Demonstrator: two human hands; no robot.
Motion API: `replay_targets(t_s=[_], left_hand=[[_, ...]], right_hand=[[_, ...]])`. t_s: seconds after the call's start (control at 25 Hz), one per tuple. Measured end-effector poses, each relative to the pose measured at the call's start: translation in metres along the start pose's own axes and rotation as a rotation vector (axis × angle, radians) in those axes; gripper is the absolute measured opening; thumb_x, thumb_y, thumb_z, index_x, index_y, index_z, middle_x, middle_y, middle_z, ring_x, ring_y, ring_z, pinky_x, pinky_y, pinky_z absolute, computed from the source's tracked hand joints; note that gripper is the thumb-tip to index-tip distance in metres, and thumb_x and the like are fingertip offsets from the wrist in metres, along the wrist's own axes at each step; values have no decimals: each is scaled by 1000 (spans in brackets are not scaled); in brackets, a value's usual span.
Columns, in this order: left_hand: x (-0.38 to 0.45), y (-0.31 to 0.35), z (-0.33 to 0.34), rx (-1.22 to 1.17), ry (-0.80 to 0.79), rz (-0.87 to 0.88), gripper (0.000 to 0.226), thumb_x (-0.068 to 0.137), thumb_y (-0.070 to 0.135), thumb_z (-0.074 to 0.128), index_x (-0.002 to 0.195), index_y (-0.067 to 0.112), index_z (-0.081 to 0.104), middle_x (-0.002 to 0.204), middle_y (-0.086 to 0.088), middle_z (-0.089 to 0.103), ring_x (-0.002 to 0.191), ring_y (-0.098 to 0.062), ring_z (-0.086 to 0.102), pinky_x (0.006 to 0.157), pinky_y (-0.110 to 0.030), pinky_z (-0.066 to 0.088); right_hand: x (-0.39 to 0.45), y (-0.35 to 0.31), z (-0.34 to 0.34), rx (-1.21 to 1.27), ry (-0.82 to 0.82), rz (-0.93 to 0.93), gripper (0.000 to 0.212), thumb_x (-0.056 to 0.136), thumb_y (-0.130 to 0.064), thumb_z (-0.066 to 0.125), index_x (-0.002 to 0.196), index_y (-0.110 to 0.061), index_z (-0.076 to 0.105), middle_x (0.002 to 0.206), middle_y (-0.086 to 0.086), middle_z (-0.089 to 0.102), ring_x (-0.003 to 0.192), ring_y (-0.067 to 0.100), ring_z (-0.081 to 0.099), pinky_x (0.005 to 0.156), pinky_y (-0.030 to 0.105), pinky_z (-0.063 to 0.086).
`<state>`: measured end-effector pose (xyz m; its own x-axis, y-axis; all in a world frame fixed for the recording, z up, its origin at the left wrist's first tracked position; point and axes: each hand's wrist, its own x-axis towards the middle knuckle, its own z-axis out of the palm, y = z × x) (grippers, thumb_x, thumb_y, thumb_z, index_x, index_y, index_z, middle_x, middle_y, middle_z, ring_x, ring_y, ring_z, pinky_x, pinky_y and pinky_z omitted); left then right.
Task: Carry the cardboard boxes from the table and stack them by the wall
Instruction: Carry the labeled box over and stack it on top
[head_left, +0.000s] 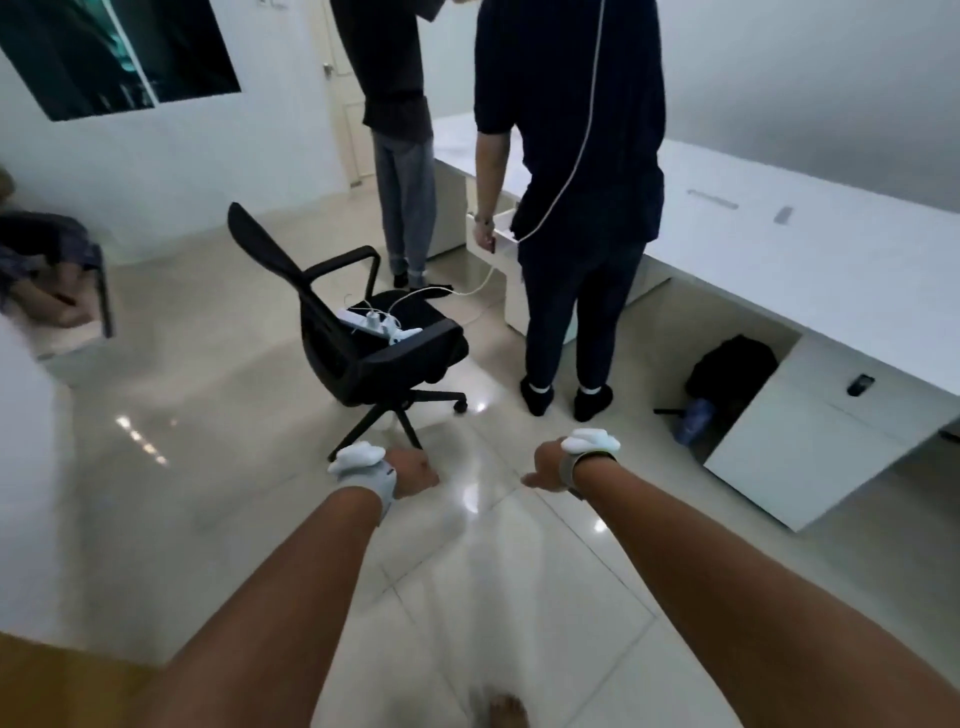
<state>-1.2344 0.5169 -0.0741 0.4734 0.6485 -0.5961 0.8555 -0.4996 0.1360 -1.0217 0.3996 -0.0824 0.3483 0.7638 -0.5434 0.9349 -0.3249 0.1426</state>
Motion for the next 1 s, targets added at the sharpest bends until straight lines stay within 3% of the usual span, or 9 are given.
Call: replay_targets(t_s=[0.12, 0.2, 0.36, 0.48, 0.6, 0.72, 0.84, 1.0], left_hand=[[-7, 77, -1, 68, 3, 134, 47, 97, 46, 50, 128, 13, 61, 132, -6, 61, 114, -28, 62, 97, -34, 48], [-9, 129, -1, 137, 14, 220, 45, 95, 47, 52, 122, 13, 64, 126, -6, 65, 109, -28, 64, 93, -33, 49], [-11, 226, 4, 231, 19, 338, 47, 97, 46, 51, 127, 11, 62, 128, -9, 62, 103, -28, 63, 91, -33, 49], [-7, 313, 16, 302, -14, 429, 46, 98, 46, 51, 127, 12, 61, 129, -8, 62, 107, -27, 62, 89, -32, 48], [-3, 414, 30, 325, -43, 504, 46, 98, 45, 50, 126, 11, 61, 128, -7, 61, 110, -29, 63, 90, -35, 50], [-8, 523, 44, 346, -28, 583, 46, 98, 46, 50, 123, 10, 64, 120, -8, 65, 103, -29, 68, 89, -34, 52], [-16, 628, 56, 388, -45, 651, 49, 97, 49, 49, 120, 10, 66, 114, -6, 67, 96, -28, 69, 84, -33, 52], [-22, 726, 67, 434, -90, 700, 52, 99, 49, 48, 128, 8, 61, 126, -7, 65, 108, -28, 65, 94, -36, 52]], right_hand=[[-40, 67, 26, 84, -18, 153, 57, 87, -72, 40, 74, -18, 52, 70, 0, 55, 95, 29, 64, 90, 37, 49], [-59, 114, 45, 117, -49, 223, 61, 83, -76, 39, 77, -17, 55, 82, 3, 63, 95, 30, 63, 94, 41, 50], [-87, 197, 82, 149, -44, 330, 70, 81, -79, 37, 101, -18, 65, 117, 5, 67, 110, 31, 61, 99, 43, 47], [-125, 269, 109, 264, -22, 403, 72, 89, -71, 41, 122, -11, 63, 122, 8, 63, 115, 32, 59, 101, 39, 44], [-154, 357, 141, 317, -33, 510, 68, 85, -73, 41, 98, -12, 67, 94, 4, 66, 92, 29, 64, 96, 40, 50], [-171, 463, 180, 315, -28, 600, 65, 68, -83, 34, 68, -20, 53, 98, 2, 70, 92, 31, 67, 92, 44, 52], [-208, 547, 207, 333, -37, 675, 61, 73, -77, 37, 74, -19, 55, 102, 3, 70, 97, 30, 67, 93, 41, 52], [-250, 618, 222, 417, -26, 715, 51, 78, -71, 42, 90, -25, 63, 109, -1, 69, 107, 27, 65, 96, 38, 51]])
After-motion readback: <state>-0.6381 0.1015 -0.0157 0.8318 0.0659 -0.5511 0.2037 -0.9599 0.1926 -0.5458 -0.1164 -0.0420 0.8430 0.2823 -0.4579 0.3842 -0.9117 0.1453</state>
